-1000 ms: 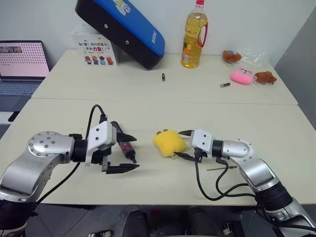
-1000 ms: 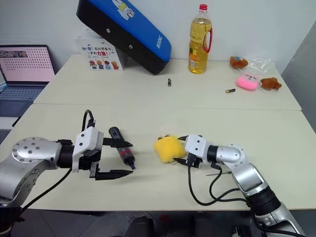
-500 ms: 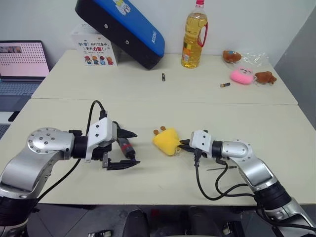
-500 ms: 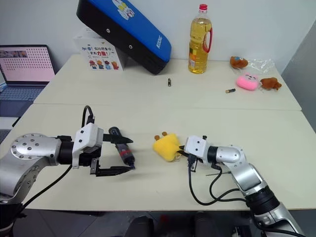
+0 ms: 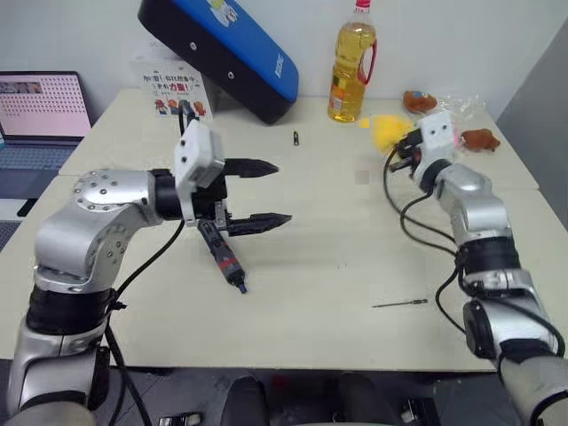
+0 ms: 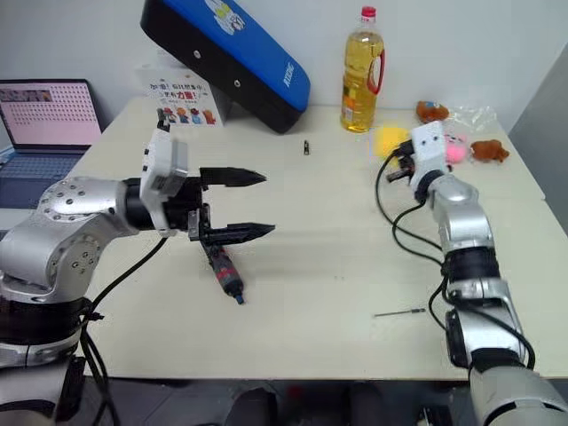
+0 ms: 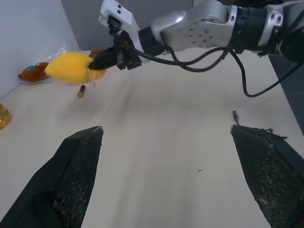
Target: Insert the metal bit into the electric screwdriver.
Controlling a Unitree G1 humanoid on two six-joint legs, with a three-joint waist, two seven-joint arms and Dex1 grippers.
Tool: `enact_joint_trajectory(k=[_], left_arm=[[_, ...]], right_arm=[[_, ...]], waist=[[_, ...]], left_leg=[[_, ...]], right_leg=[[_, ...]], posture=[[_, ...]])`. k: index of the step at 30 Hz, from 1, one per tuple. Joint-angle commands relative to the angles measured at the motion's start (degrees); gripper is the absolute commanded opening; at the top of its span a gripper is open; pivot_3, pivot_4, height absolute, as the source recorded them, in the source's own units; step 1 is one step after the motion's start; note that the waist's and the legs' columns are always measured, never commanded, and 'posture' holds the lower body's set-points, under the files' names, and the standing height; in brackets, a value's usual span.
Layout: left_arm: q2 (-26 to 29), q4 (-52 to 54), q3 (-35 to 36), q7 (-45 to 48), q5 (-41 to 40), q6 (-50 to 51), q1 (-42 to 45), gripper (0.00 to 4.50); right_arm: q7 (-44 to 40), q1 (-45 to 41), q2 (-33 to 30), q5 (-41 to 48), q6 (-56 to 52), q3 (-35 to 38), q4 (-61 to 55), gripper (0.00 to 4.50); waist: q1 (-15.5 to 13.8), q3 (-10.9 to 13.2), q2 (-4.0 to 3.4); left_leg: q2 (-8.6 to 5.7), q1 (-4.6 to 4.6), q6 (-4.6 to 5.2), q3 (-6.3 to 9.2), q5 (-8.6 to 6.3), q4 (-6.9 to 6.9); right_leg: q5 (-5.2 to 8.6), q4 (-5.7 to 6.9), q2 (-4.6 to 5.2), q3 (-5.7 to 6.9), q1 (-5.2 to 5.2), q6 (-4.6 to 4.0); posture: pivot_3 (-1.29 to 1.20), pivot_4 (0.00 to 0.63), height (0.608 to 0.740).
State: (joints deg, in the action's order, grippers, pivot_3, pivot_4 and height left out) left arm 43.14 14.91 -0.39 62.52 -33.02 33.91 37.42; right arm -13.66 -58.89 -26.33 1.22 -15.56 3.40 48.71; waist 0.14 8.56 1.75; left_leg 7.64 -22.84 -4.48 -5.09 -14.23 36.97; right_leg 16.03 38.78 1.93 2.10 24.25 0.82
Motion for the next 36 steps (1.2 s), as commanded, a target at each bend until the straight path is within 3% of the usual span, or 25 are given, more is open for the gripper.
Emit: enact_joint_trajectory(k=[1, 6, 12, 17, 21, 26, 29, 32, 36], left_arm=[[0.01, -0.09, -1.2, 1.01, 1.87, -2.76, 0.99, 4.5], [0.5, 0.46, -0.97, 1.32, 2.58, -3.57, -0.16, 4.5], [1.31, 1.13, 0.04, 1.23, 2.3, -3.24, -1.26, 4.5], [3.33, 1.07, 0.8, 2.46, 1.83, -2.67, -1.96, 4.5], [5.66, -0.08, 0.78, 4.8, 1.99, -3.17, -2.02, 4.5], [7.9, -5.81, -1.14, 9.75, 4.84, -6.68, 1.46, 4.5], [11.69, -13.84, -8.47, 22.61, 12.19, -16.46, 7.13, 4.5], [14.0, -21.54, -15.63, 29.44, 17.71, -29.35, 11.22, 4.5], [15.84, -31.56, -27.02, 29.98, 21.56, -45.71, 17.11, 4.5]], right_arm=[[4.57, -4.78, -1.45, -1.49, 5.08, 1.75, 15.35, 0.01], [4.47, -6.2, -2.08, -1.56, 7.84, 2.65, 22.8, 1.09], [2.08, -6.19, -2.8, -1.78, 9.97, 2.9, 22.09, 2.51], [-3.17, -3.97, -3.73, -0.54, 7.71, 3.03, 13.97, 3.75], [-6.88, 2.59, -3.73, 2.57, -0.83, 3.91, -3.48, 4.45], [-8.93, 15.45, -2.03, 8.64, -13.6, 4.62, -35.22, 4.45], [-16.83, 27.54, -0.68, 20.87, -20.96, 0.96, -62.19, 4.45], [-21.47, 34.63, -2.55, 25.11, -24.4, -2.79, -74.22, 4.45], [-22.49, 41.13, -3.85, 24.87, -24.53, -7.44, -80.5, 4.45]], waist=[[0.2, 0.0, 0.0], [1.05, 0.11, -0.15], [1.57, 0.15, -0.24], [1.55, 0.2, -0.32], [1.48, 0.23, -0.36], [1.14, 0.25, -0.4], [0.52, 0.25, -0.4], [0.17, 0.32, -0.57], [-0.31, 0.3, -0.5]], left_leg=[[0.01, 0.0, 0.0, -0.01, 0.0, -0.02], [0.0, -0.01, -0.06, -0.04, 0.03, 0.0], [-0.01, 0.09, -0.02, 0.0, 0.01, 0.04], [-0.01, 0.07, -0.03, -0.01, 0.01, 0.03], [-0.01, 0.06, -0.02, 0.0, 0.01, 0.02], [-0.01, 0.02, -0.02, 0.07, 0.01, 0.05], [0.01, -0.01, -0.01, 0.15, 0.01, 0.02], [0.09, 0.01, -0.01, 0.19, 0.0, 0.0], [0.08, 0.03, 0.01, 0.2, -0.01, 0.07]], right_leg=[[0.02, -0.04, -0.01, -0.02, 0.0, 0.02], [0.04, -0.02, -0.01, -0.14, 0.04, 0.06], [0.05, 0.2, -0.01, -0.16, 0.04, 0.07], [0.05, 0.16, -0.01, -0.18, 0.04, 0.08], [0.06, 0.16, -0.01, -0.16, 0.05, 0.08], [0.06, 0.17, -0.01, -0.1, 0.04, 0.09], [0.07, 0.18, -0.09, -0.04, 0.08, 0.09], [0.08, 0.16, -0.25, -0.06, 0.1, 0.05], [0.09, 0.16, -0.24, -0.07, 0.04, -0.01]], posture=[[0.0, 0.15, 0.74], [0.0, 0.15, 0.74], [0.0, 0.15, 0.74], [0.0, 0.15, 0.74], [0.0, 0.15, 0.74], [0.0, 0.15, 0.74], [0.0, 0.15, 0.74], [0.0, 0.15, 0.74], [0.0, 0.15, 0.74]])
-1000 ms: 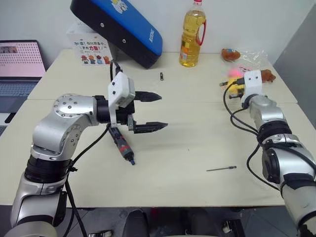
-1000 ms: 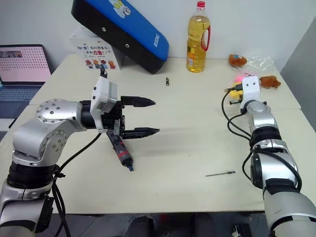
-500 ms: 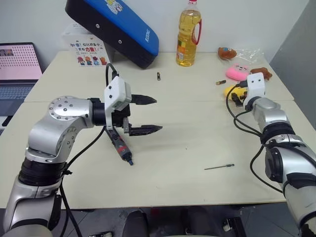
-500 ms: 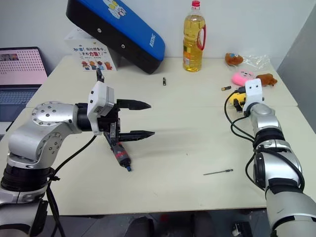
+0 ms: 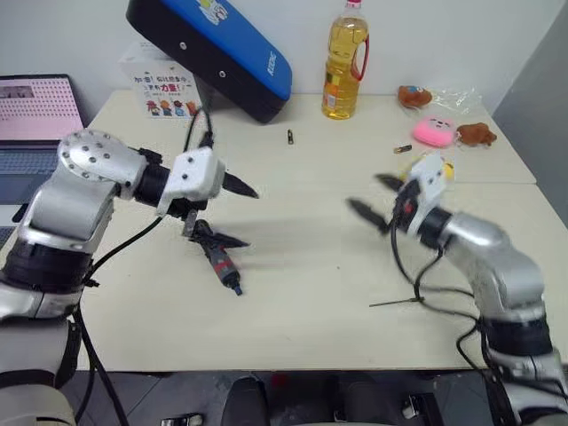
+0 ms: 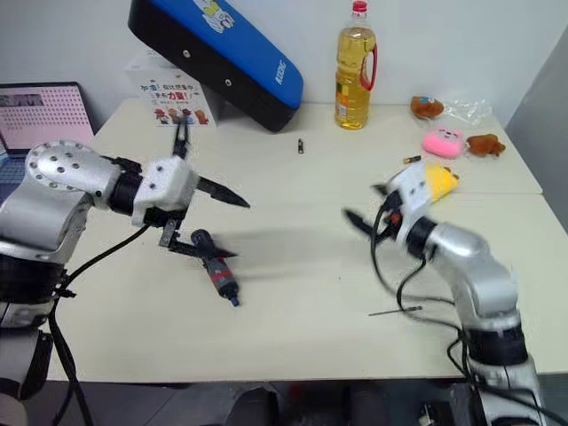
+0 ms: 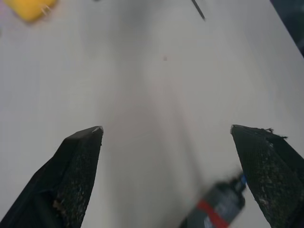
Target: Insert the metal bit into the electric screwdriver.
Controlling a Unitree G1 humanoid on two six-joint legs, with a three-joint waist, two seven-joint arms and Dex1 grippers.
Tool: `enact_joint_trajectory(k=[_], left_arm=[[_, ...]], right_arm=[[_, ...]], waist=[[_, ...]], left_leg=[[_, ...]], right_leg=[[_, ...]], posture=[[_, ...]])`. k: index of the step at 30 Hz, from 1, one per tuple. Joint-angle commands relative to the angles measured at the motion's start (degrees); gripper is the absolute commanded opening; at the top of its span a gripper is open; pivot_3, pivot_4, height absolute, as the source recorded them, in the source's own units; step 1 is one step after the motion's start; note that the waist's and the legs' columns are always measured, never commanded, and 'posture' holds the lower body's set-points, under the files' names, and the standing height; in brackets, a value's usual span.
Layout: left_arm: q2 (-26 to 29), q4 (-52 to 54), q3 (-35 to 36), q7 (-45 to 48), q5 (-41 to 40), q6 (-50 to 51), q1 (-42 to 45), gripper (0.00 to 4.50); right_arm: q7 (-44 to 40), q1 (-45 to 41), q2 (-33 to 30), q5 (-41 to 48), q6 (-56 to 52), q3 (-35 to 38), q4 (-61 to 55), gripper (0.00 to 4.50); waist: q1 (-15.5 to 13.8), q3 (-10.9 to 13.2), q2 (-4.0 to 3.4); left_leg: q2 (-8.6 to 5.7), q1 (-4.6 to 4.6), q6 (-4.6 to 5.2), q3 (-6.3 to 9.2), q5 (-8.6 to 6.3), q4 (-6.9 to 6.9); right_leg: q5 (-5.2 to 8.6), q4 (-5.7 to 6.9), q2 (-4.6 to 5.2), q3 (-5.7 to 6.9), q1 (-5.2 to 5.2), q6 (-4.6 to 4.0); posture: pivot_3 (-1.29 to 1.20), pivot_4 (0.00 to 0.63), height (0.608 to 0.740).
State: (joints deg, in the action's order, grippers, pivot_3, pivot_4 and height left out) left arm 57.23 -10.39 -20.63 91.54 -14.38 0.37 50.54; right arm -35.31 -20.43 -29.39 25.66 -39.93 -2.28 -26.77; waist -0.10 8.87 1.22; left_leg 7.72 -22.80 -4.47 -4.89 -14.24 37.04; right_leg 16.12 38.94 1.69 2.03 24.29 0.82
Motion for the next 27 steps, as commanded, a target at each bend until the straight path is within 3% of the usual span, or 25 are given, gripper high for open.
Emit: enact_joint_trajectory(k=[1, 6, 11, 27], left_arm=[[1.76, -9.05, -10.27, 0.96, 4.65, -17.09, 5.79, 4.5], [1.95, -16.59, -22.39, 0.96, 6.4, -30.25, 12.27, 4.5], [0.89, -20.77, -28.39, 0.96, 7.85, -38.19, 14.9, 4.5], [-2.92, -19.9, -29.3, 0.96, 9.35, -40.82, 11.17, 4.5]], right_arm=[[-0.59, 4.57, -0.44, 0.54, 0.21, -2.77, -6.4, 4.45], [0.79, 10.65, 0.42, -1.61, 2.24, -7.45, -11.02, 4.45], [1.54, 14.52, 1.21, -1.02, 2.05, -9.04, -14.36, 4.45], [1.36, 19.71, -0.17, -1.53, 3.44, -8.97, -15.48, 4.45]], waist=[[-0.14, 0.0, 0.04], [-1.1, -0.04, 0.13], [-1.17, -0.03, 0.15], [-1.18, -0.05, 0.25]], left_leg=[[0.0, 0.0, 0.0, 0.01, 0.0, 0.03], [0.0, -0.05, 0.01, 0.09, 0.0, 0.02], [0.0, -0.06, 0.01, 0.08, 0.0, 0.06], [0.0, -0.03, 0.01, 0.12, 0.0, 0.12]], right_leg=[[0.0, 0.0, 0.0, 0.0, -0.02, 0.0], [0.02, -0.03, -0.02, 0.04, 0.0, -0.05], [0.02, 0.0, -0.01, 0.03, 0.0, -0.05], [0.03, 0.02, -0.02, 0.06, -0.06, -0.04]], posture=[[0.0, 0.15, 0.74], [0.0, 0.15, 0.74], [0.0, 0.15, 0.74], [0.0, 0.15, 0.74]])
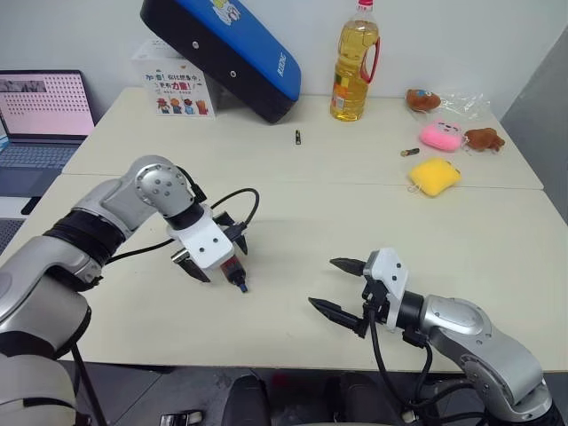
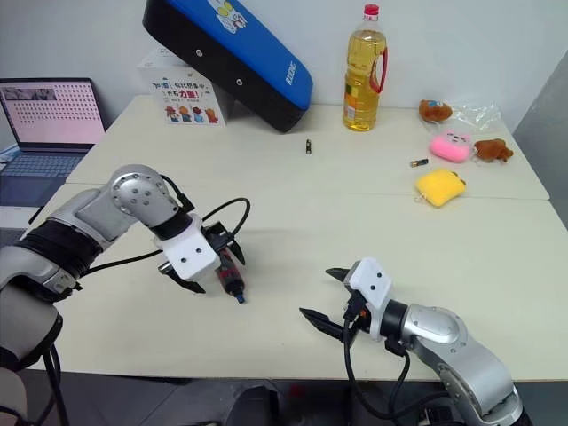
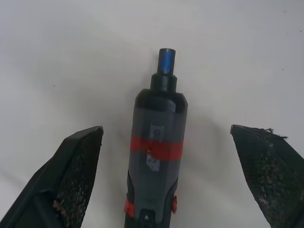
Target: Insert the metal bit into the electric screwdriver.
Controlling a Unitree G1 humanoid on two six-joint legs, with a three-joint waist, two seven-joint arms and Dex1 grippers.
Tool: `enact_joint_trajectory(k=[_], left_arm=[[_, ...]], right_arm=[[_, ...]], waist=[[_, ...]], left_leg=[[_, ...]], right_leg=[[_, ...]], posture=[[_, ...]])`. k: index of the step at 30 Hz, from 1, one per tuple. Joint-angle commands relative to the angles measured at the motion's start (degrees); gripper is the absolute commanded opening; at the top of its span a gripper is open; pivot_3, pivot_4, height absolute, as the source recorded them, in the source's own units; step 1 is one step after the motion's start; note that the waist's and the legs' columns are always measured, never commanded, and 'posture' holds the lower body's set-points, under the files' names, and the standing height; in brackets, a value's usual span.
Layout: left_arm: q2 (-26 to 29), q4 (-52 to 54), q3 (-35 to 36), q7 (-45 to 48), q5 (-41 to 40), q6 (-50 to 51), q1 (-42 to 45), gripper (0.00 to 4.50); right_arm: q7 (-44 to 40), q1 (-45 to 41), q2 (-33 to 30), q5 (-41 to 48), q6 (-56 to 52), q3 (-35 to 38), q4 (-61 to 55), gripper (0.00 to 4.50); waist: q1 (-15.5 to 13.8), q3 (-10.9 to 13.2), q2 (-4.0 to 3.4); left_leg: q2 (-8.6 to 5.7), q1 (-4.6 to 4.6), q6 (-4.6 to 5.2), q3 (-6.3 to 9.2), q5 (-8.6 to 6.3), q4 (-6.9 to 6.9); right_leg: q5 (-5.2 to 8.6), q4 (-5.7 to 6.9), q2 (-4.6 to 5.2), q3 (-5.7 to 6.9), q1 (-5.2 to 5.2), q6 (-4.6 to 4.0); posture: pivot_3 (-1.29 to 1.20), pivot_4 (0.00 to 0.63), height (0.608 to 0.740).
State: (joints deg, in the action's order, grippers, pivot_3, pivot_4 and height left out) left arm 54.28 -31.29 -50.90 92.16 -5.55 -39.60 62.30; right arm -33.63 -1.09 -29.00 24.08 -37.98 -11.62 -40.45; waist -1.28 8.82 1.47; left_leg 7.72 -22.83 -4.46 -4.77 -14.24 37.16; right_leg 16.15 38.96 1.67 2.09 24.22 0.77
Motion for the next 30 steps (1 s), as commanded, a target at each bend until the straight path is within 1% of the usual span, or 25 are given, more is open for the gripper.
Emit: enact_joint_trajectory(k=[1, 5, 12, 16, 19, 21, 22, 23, 24, 27, 28, 29, 30], left_arm=[[-0.32, 0.65, 1.02, 0.34, 1.28, -1.53, -0.85, 4.5], [-2.14, -1.93, 1.7, 0.34, 4.99, -4.52, -1.57, 4.5], [-4.85, -4.79, 3.56, 0.34, 8.03, -6.87, -2.13, 4.5], [-6.39, -5.92, 4.75, 0.34, 9.36, -8.11, -2.58, 4.5], [-7.41, -7.13, 5.72, 0.33, 10.61, -9.0, -2.58, 4.5], [-8.2, -8.12, 6.65, 0.22, 11.44, -9.55, -2.52, 4.13], [-8.33, -8.38, 6.86, 0.26, 11.76, -9.73, -2.5, 4.07], [-8.37, -8.58, 6.83, 0.3, 11.96, -9.86, -2.42, 3.75], [-8.45, -8.73, 6.98, 0.33, 12.26, -9.84, -2.42, 3.54], [-8.78, -9.35, 7.58, 0.34, 13.62, -10.25, -2.28, 2.94], [-8.88, -9.54, 7.79, 0.29, 14.08, -10.37, -2.22, 2.83], [-9.03, -9.75, 8.01, 0.24, 14.59, -10.56, -2.14, 2.51], [-9.18, -9.88, 8.24, 0.25, 14.95, -10.67, -2.12, 2.36]], right_arm=[[-0.43, 0.54, -0.68, 0.06, 1.56, 0.43, -1.77, 4.45], [-0.94, 1.14, -1.37, 0.81, 1.09, 0.84, -2.4, 4.45], [-1.25, 2.49, -3.3, 3.14, -0.82, 1.8, -5.34, 4.45], [-1.94, 3.01, -5.6, 5.04, -2.67, 2.51, -7.69, 4.45], [-1.41, 2.17, -6.32, 6.12, -3.57, 3.38, -8.22, 4.45], [-1.05, 1.36, -6.32, 6.71, -4.19, 3.78, -8.18, 4.5], [-0.95, 1.1, -6.3, 6.87, -4.43, 3.87, -8.19, 4.5], [-0.93, 0.92, -6.35, 7.01, -4.58, 3.94, -8.16, 4.5], [-0.89, 0.78, -6.42, 7.16, -4.73, 4.0, -8.14, 4.5], [-0.77, 0.33, -6.62, 7.7, -5.26, 4.2, -8.15, 4.5], [-0.75, 0.18, -6.63, 7.87, -5.46, 4.28, -8.18, 4.5], [-0.78, 0.07, -6.69, 7.98, -5.57, 4.36, -8.17, 4.5], [-0.81, -0.06, -6.75, 8.02, -5.66, 4.39, -8.17, 4.5]], waist=[[0.01, 0.0, 0.0], [-0.03, -0.01, 0.02], [-0.04, -0.04, 0.06], [-0.02, -0.06, 0.09], [-0.03, -0.07, 0.1], [-0.03, -0.09, 0.11], [-0.02, -0.09, 0.11], [-0.02, -0.1, 0.12], [-0.03, -0.11, 0.12], [-0.08, -0.12, 0.14], [-0.08, -0.12, 0.15], [-0.07, -0.12, 0.15], [-0.06, -0.12, 0.15]], left_leg=[[0.0, 0.01, 0.0, 0.0, 0.0, 0.0], [0.0, 0.01, 0.0, 0.0, 0.0, 0.01], [0.0, 0.01, 0.0, 0.01, 0.0, 0.03], [0.0, 0.01, 0.0, 0.03, 0.0, 0.04], [0.0, 0.04, 0.0, 0.03, 0.0, 0.04], [0.0, 0.09, 0.0, 0.03, 0.0, 0.04], [0.0, 0.12, 0.0, 0.03, 0.0, 0.05], [-0.01, 0.12, 0.0, 0.03, 0.0, 0.05], [0.0, 0.12, 0.0, 0.04, 0.0, 0.05], [-0.01, 0.11, 0.0, 0.04, 0.0, 0.08], [-0.01, 0.11, 0.0, 0.04, 0.0, 0.08], [-0.01, 0.11, 0.0, 0.04, 0.0, 0.1], [-0.01, 0.11, 0.0, 0.04, 0.0, 0.1]], right_leg=[[0.0, 0.0, 0.0, -0.01, -0.01, 0.0], [0.0, 0.0, 0.0, 0.01, -0.03, 0.0], [0.0, 0.0, 0.0, 0.02, -0.05, 0.0], [0.0, 0.01, 0.0, 0.02, -0.06, 0.0], [0.0, 0.02, 0.0, 0.02, -0.08, 0.0], [0.0, 0.03, 0.0, 0.03, -0.12, 0.0], [0.0, 0.03, 0.0, 0.02, -0.15, 0.0], [0.0, 0.03, 0.0, 0.02, -0.16, 0.0], [0.0, 0.03, 0.0, 0.03, -0.16, 0.0], [0.0, 0.03, 0.01, 0.02, -0.17, 0.0], [0.0, 0.03, 0.01, 0.02, -0.17, 0.0], [-0.01, 0.04, 0.01, 0.03, -0.17, 0.0], [-0.01, 0.05, 0.01, 0.02, -0.18, 0.0]], posture=[[0.0, 0.15, 0.74], [0.0, 0.15, 0.74], [0.0, 0.15, 0.74], [0.0, 0.15, 0.74], [0.0, 0.15, 0.74], [0.0, 0.15, 0.74], [0.0, 0.15, 0.74], [0.0, 0.15, 0.74], [0.0, 0.15, 0.74], [0.0, 0.15, 0.74], [0.0, 0.15, 0.74], [0.0, 0.15, 0.74], [0.0, 0.15, 0.74]])
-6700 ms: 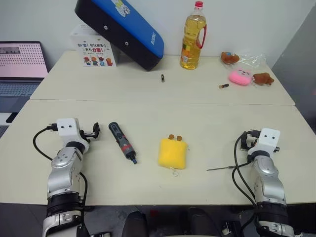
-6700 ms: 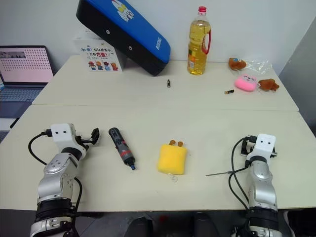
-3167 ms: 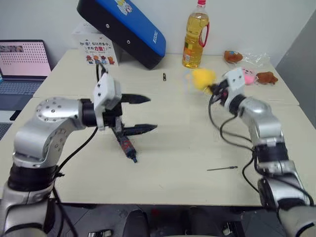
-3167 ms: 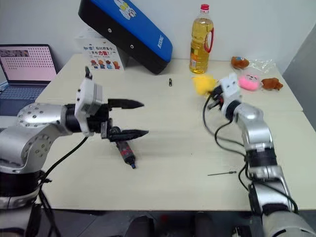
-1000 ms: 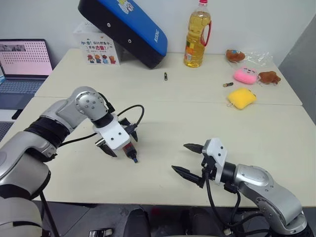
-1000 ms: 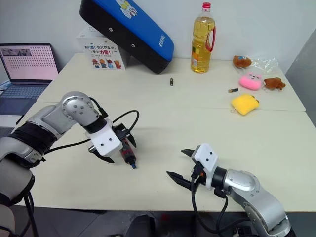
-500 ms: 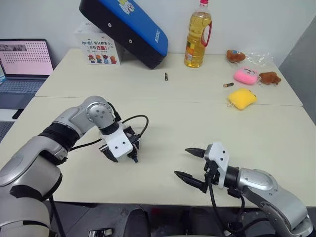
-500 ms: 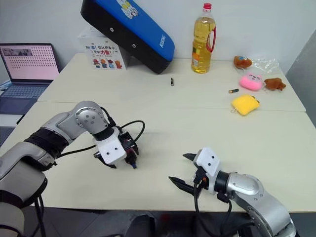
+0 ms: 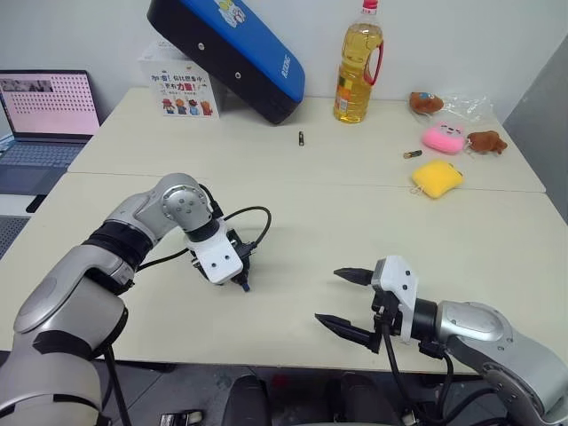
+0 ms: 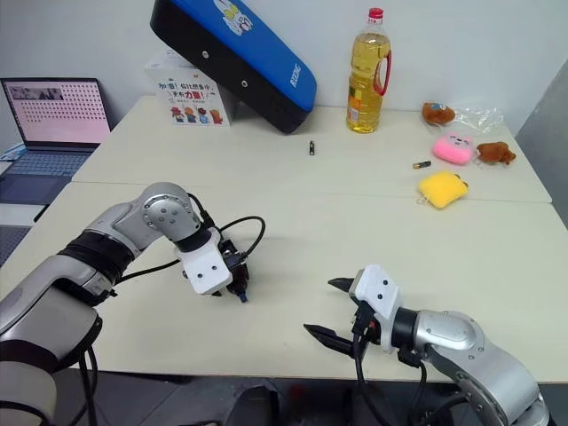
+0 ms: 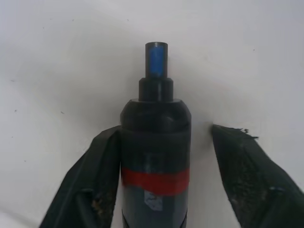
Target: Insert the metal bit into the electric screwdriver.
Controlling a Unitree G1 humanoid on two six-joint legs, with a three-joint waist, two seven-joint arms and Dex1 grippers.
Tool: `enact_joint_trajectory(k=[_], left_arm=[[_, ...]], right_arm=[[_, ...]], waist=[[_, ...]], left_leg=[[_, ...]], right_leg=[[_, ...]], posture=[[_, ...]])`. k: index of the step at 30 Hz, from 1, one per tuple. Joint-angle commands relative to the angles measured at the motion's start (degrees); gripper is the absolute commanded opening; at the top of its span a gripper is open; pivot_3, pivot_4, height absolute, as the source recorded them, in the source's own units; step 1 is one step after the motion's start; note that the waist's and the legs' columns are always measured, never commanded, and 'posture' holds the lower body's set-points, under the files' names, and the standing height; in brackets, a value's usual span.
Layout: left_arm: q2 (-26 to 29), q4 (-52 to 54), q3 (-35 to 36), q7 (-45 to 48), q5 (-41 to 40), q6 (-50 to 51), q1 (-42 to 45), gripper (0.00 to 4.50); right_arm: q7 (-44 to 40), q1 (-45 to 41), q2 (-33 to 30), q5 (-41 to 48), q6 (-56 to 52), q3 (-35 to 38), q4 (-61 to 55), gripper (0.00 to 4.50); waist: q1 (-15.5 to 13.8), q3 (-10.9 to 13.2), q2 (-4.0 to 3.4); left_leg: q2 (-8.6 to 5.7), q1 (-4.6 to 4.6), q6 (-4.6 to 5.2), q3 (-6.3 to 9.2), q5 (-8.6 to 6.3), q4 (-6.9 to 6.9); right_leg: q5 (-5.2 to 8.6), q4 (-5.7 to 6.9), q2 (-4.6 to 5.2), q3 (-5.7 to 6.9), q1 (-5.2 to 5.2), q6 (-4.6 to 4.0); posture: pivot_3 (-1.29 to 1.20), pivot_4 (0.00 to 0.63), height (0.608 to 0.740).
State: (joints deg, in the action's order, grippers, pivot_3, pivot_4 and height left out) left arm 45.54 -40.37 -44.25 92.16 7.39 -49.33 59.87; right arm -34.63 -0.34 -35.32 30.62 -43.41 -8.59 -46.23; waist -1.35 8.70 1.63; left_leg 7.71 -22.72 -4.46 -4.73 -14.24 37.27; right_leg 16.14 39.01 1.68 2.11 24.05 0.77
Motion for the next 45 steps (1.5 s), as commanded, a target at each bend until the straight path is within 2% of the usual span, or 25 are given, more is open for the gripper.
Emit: enact_joint_trajectory(k=[1, 4, 8, 9, 13, 15, 18, 21, 24, 25, 27, 29, 31, 35, 40, 42, 45], left_arm=[[-0.57, -0.91, 1.83, 0.28, 2.29, -1.03, 0.31, 2.21], [-1.07, -1.1, 2.54, 0.31, 3.05, -1.07, 0.28, 1.65], [-1.68, -2.81, 3.32, -2.37, 6.29, -3.19, 1.62, 1.65], [-2.11, -2.75, 4.65, -1.76, 4.39, -0.45, 1.74, 1.65], [-2.32, 3.75, 8.25, 0.34, -8.27, 19.85, 1.23, 1.65], [-4.83, 9.1, 15.41, -0.29, -18.25, 39.18, 1.45, 1.65], [-8.55, 15.08, 24.37, -6.9, -26.97, 57.96, 0.46, 1.65], [-10.67, 20.09, 29.43, -12.21, -29.66, 66.5, -1.8, 1.65], [-17.64, 26.92, 36.9, -24.75, -35.09, 72.31, -7.21, 1.65], [-22.15, 29.07, 39.55, -30.91, -36.23, 71.63, -10.29, 1.65], [-27.6, 32.02, 42.05, -37.91, -36.55, 70.88, -13.81, 1.65], [-33.7, 31.25, 43.73, -44.57, -33.8, 63.52, -18.74, 1.65], [-36.5, 30.31, 43.66, -47.68, -31.28, 58.87, -21.99, 1.65], [-37.97, 29.33, 41.6, -49.75, -27.26, 53.97, -26.4, 1.65], [-37.2, 31.53, 39.62, -50.3, -25.12, 54.1, -31.67, 1.65], [-36.37, 32.86, 39.24, -50.19, -24.86, 54.73, -33.03, 1.65], [-34.51, 35.41, 39.41, -49.64, -25.59, 56.74, -35.01, 1.65]], right_arm=[[0.18, -0.91, -0.48, 1.5, -0.31, 1.38, -2.39, 4.5], [0.17, -1.38, -0.52, 1.87, -0.79, 1.66, -2.41, 4.5], [-0.75, -1.28, -2.26, 3.05, -1.55, 3.37, -3.25, 4.5], [-1.04, -1.79, -3.0, 4.58, -2.22, 5.05, -3.74, 4.5], [0.98, -5.0, -3.3, 12.63, -4.71, 12.37, -5.0, 4.5], [5.16, -9.72, -2.16, 18.93, -6.21, 17.6, -4.3, 4.5], [9.79, -15.06, -1.89, 24.77, -7.75, 22.1, -1.83, 4.5], [13.38, -18.15, -2.06, 27.47, -8.44, 23.71, 0.35, 4.5], [17.16, -23.48, -0.73, 30.06, -7.86, 25.65, 6.44, 4.5], [17.94, -24.89, 0.0, 29.22, -7.31, 25.2, 8.67, 4.5], [18.28, -25.85, 0.34, 28.31, -6.73, 24.94, 11.05, 4.5], [17.43, -25.32, 0.32, 27.13, -6.8, 22.79, 11.34, 4.5], [16.24, -24.57, -0.13, 28.07, -7.43, 22.16, 11.38, 4.5], [13.09, -22.88, -1.96, 29.5, -8.44, 21.85, 11.95, 4.5], [8.38, -20.29, -5.7, 27.92, -9.06, 20.62, 13.51, 4.5], [4.95, -18.7, -9.64, 23.4, -7.83, 18.93, 15.02, 4.5], [-5.37, -16.23, -22.18, 9.64, -1.43, 10.73, 17.83, 4.5]], waist=[[0.02, 0.0, 0.0], [0.04, 0.0, 0.0], [-0.1, -0.01, 0.0], [-0.11, -0.01, 0.0], [0.05, 0.02, 0.05], [0.08, 0.02, 0.05], [0.0, 0.07, 0.09], [0.16, 0.07, 0.08], [0.77, 0.03, 0.0], [0.89, 0.03, 0.0], [0.88, 0.04, 0.01], [0.56, 0.03, 0.01], [0.41, 0.03, 0.01], [0.43, 0.03, 0.0], [0.11, -0.01, -0.02], [0.04, -0.01, -0.03], [0.04, -0.06, -0.11]], left_leg=[[0.0, 0.0, 0.0, 0.0, 0.0, 0.0], [0.0, 0.01, 0.0, 0.01, 0.0, -0.01], [0.0, 0.02, 0.0, 0.02, 0.0, 0.02], [0.0, 0.01, 0.0, 0.03, 0.0, 0.04], [0.01, -0.08, 0.0, 0.12, 0.0, 0.16], [0.01, -0.14, 0.01, 0.15, 0.0, 0.18], [0.01, -0.27, 0.02, 0.22, -0.01, 0.34], [0.01, -0.23, 0.23, 0.25, -0.13, 0.47], [-0.01, -0.15, 0.28, 0.43, -0.16, 0.47], [-0.01, -0.16, 0.28, 0.48, -0.16, 0.48], [-0.01, -0.17, 0.28, 0.55, -0.16, 0.54], [-0.02, -0.25, 0.28, 0.62, -0.16, 0.54], [-0.04, -0.24, 0.28, 0.61, -0.16, 0.53], [-0.04, -0.2, 0.28, 0.66, -0.16, 0.5], [-0.04, -0.2, 0.28, 0.69, -0.17, 0.51], [-0.04, -0.15, 0.28, 0.69, -0.17, 0.51], [-0.06, -0.05, 0.3, 0.72, -0.21, 0.52]], right_leg=[[0.0, 0.01, 0.0, 0.0, 0.0, 0.0], [0.0, 0.01, 0.0, 0.0, 0.01, 0.0], [0.0, 0.04, 0.0, 0.01, -0.02, 0.0], [0.0, 0.04, 0.0, 0.02, -0.02, 0.0], [-0.01, 0.09, -0.01, 0.06, -0.01, -0.01], [-0.01, 0.07, -0.01, 0.06, 0.02, 0.0], [-0.01, 0.08, 0.0, 0.13, 0.03, 0.01], [-0.02, 0.09, -0.02, 0.04, -0.01, 0.02], [-0.02, 0.15, -0.14, -0.12, 0.0, 0.02], [-0.02, 0.19, -0.14, -0.1, 0.01, 0.02], [-0.03, 0.22, -0.15, -0.08, -0.02, 0.01], [-0.03, 0.17, -0.15, -0.02, -0.01, 0.02], [-0.03, 0.13, -0.15, -0.06, 0.0, 0.02], [-0.04, 0.18, -0.19, -0.04, 0.01, 0.0], [-0.04, 0.11, -0.19, -0.02, -0.05, 0.0], [-0.04, 0.08, -0.19, -0.01, -0.13, 0.0], [-0.04, 0.01, -0.17, 0.01, -0.28, 0.0]], posture=[[0.0, 0.15, 0.74], [0.0, 0.15, 0.74], [0.0, 0.15, 0.74], [0.0, 0.15, 0.74], [0.0, 0.15, 0.74], [0.0, 0.15, 0.74], [0.0, 0.15, 0.74], [0.0, 0.15, 0.74], [0.0, 0.15, 0.74], [0.0, 0.15, 0.74], [0.0, 0.15, 0.74], [0.0, 0.15, 0.74], [0.0, 0.15, 0.74], [0.0, 0.15, 0.74], [0.0, 0.15, 0.74], [0.0, 0.15, 0.74], [0.0, 0.15, 0.74]])
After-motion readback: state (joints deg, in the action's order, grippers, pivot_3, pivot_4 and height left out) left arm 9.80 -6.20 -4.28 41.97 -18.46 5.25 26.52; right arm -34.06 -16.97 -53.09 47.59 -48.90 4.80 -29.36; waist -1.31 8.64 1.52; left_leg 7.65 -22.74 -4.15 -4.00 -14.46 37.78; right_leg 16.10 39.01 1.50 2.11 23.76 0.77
